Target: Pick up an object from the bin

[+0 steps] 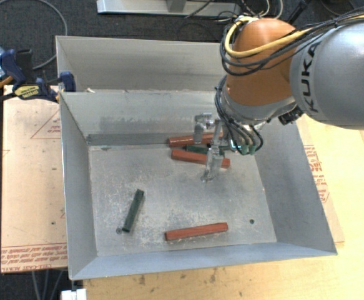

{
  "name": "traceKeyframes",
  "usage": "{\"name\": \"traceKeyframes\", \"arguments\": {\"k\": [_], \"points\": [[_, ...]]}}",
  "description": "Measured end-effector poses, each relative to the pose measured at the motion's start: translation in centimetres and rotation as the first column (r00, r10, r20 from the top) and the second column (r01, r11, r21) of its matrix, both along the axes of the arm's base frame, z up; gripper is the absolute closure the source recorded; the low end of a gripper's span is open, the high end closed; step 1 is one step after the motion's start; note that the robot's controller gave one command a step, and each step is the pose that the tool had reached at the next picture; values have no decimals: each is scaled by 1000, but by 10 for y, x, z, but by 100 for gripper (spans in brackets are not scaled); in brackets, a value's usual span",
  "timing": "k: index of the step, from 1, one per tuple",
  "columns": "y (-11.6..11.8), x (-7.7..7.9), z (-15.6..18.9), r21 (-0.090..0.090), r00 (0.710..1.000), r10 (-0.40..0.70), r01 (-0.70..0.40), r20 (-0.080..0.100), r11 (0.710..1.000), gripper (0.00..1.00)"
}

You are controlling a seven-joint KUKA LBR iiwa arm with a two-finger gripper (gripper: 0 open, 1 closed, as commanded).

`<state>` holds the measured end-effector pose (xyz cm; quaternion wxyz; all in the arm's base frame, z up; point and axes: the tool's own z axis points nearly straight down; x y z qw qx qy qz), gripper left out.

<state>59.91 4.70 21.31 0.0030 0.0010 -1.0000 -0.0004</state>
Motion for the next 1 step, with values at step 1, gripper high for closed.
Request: {"name": "traceKeyframes", "arguments": {"k": [1], "points": [[-44,9,-145,0,999,53,-53,9,999,0]]}}
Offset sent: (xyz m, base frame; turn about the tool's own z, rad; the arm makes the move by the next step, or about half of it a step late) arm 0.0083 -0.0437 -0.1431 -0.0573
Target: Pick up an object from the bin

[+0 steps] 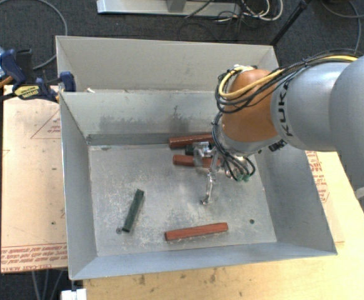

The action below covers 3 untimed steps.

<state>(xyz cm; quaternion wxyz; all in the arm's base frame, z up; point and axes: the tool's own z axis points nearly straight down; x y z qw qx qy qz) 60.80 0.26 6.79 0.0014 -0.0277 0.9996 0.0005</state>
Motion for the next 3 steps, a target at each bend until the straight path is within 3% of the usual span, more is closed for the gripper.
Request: {"name": "traceKeyframes", "arguments": {"k": [1,2,3], "points": [[-32,27,99,-1,996,-85,85,11,996,0],[36,18,3,2,959,-283,283,-2,959,0],[33,20,7,3,958,-285,285,4,958,100]]}}
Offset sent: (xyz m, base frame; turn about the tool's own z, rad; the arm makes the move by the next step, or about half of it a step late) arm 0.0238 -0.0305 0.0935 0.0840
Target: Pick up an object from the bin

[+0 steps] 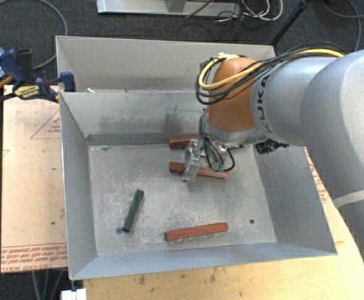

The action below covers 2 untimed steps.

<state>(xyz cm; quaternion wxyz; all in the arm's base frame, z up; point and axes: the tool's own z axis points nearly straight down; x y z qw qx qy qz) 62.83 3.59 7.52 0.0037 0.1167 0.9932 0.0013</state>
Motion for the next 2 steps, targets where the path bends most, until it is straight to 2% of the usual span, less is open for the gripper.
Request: {"name": "traceKeyframes", "arguments": {"k": [1,2], "points": [[33,-23,93,1,1000,21,-21,2,1000,100],[31,-24,88,-1,1000,19,-19,-5,1000,0]]}}
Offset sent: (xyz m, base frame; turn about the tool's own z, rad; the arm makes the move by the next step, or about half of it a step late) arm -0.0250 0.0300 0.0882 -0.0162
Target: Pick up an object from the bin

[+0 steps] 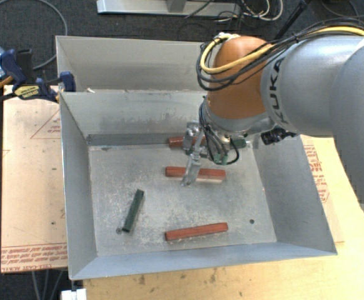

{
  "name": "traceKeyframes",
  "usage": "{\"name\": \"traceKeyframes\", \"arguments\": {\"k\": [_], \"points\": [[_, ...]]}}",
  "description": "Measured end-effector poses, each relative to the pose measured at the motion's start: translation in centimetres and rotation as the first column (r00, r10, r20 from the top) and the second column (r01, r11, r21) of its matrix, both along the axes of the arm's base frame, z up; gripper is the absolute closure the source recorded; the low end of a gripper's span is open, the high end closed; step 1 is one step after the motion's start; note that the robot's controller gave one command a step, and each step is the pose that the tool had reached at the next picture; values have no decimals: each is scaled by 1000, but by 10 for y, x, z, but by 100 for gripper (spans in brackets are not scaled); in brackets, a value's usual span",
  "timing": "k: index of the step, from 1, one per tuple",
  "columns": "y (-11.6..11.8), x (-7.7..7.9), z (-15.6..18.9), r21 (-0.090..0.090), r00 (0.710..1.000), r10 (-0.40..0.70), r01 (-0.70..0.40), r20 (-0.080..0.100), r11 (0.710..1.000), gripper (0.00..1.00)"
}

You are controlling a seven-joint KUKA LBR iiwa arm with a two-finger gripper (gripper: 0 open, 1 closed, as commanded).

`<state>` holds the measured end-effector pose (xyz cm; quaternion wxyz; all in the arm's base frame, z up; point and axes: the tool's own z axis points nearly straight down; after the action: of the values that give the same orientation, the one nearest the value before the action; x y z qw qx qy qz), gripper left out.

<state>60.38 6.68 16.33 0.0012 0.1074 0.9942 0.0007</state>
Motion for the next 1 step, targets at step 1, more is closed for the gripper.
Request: {"name": "traceKeyframes", "arguments": {"k": [1], "points": [[7,12,-98,0,999,-52,52,-7,999,0]]}}
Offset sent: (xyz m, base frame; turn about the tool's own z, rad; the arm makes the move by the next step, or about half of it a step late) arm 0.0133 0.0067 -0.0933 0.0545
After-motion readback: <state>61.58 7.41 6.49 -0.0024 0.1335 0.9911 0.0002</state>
